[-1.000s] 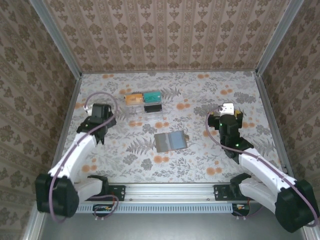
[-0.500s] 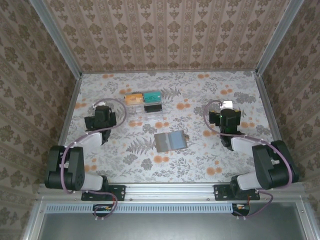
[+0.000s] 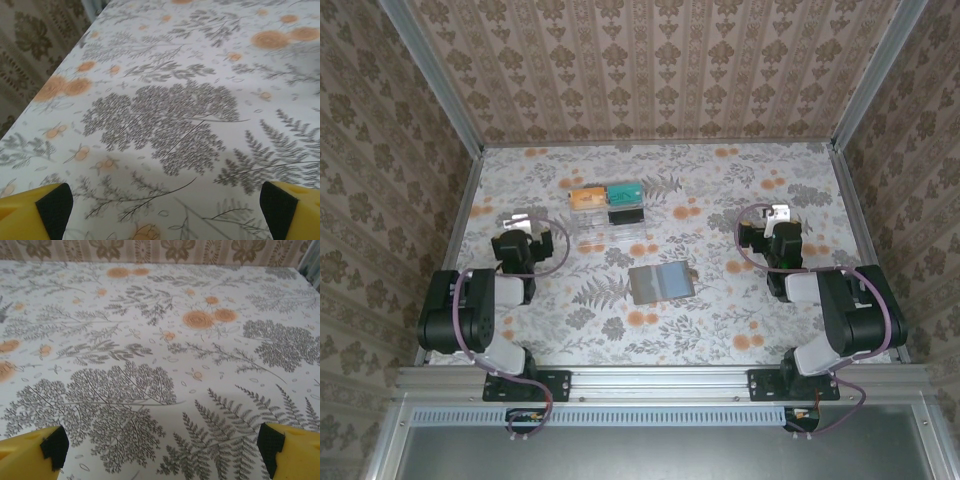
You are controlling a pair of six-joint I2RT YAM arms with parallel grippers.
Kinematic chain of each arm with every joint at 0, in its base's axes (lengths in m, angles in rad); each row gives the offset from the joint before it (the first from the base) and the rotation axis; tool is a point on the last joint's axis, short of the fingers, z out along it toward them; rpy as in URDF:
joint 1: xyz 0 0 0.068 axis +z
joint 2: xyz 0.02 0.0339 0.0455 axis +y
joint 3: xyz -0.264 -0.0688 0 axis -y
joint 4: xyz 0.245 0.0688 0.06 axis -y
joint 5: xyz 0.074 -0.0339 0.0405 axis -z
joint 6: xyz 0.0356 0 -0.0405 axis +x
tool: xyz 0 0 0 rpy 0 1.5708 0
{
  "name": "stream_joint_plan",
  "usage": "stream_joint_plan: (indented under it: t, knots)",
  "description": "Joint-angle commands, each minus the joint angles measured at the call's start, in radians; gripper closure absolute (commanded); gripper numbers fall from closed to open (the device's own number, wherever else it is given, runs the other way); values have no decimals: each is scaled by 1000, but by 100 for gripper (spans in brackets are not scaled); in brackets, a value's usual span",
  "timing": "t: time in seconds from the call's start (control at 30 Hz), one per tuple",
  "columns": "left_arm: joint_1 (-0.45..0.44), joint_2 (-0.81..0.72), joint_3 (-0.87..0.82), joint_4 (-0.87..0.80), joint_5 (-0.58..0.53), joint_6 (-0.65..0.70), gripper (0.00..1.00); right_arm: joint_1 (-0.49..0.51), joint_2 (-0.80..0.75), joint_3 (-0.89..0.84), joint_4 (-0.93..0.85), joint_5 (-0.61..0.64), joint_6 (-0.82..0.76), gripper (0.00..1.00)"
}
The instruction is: Take the credit cards out of the card holder
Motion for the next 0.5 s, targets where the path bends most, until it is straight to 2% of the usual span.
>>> stream_joint_plan:
  t: [0.0, 0.47]
  knots:
    - [3, -1, 14, 82, 46, 28, 0, -3, 3, -5, 53, -27, 14, 0]
    - [-11, -4, 21, 66, 38, 36, 0, -14, 2, 5, 32, -51, 22, 0]
